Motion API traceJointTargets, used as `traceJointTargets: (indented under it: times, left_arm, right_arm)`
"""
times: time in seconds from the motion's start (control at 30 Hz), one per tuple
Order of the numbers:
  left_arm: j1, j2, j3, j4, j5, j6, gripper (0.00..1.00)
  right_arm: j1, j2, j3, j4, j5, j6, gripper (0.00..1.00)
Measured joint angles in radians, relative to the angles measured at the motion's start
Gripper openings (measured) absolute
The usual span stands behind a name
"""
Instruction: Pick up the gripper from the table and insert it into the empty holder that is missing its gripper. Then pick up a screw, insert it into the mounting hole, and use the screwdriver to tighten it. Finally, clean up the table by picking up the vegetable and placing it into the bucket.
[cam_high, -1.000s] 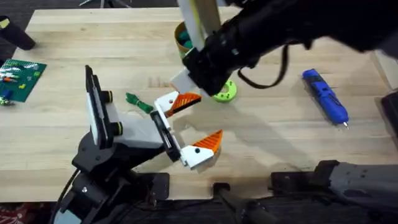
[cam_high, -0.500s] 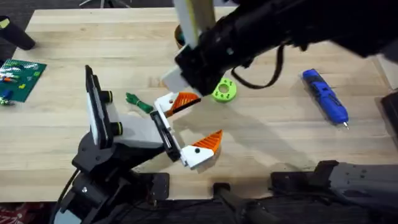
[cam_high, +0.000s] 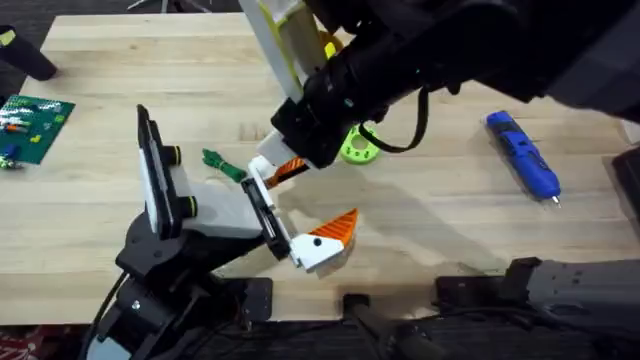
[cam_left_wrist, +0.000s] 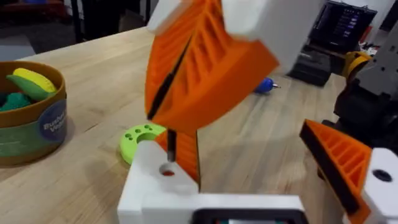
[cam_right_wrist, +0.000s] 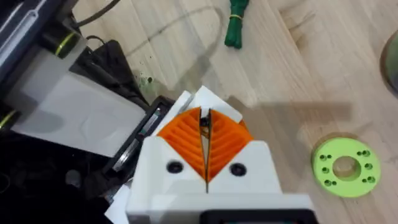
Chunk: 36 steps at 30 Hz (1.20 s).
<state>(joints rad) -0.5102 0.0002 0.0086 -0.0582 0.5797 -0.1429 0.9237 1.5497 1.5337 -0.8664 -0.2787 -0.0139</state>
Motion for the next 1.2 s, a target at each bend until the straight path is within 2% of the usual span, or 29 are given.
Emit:
traceJointTargets:
  times: [0.57,1.2]
  left_arm:
    - [0.000,0.000,0.000,0.000,0.000,0.000,0.988]
    - [0.000,0.000,0.000,0.000,0.001,0.000,0.986]
  right_arm:
    - [0.006,0.049,0.000,-0.013,0.000,-0.006,0.008]
    - [0.008,0.050,0.000,-0.043,0.000,-0.010,0.007]
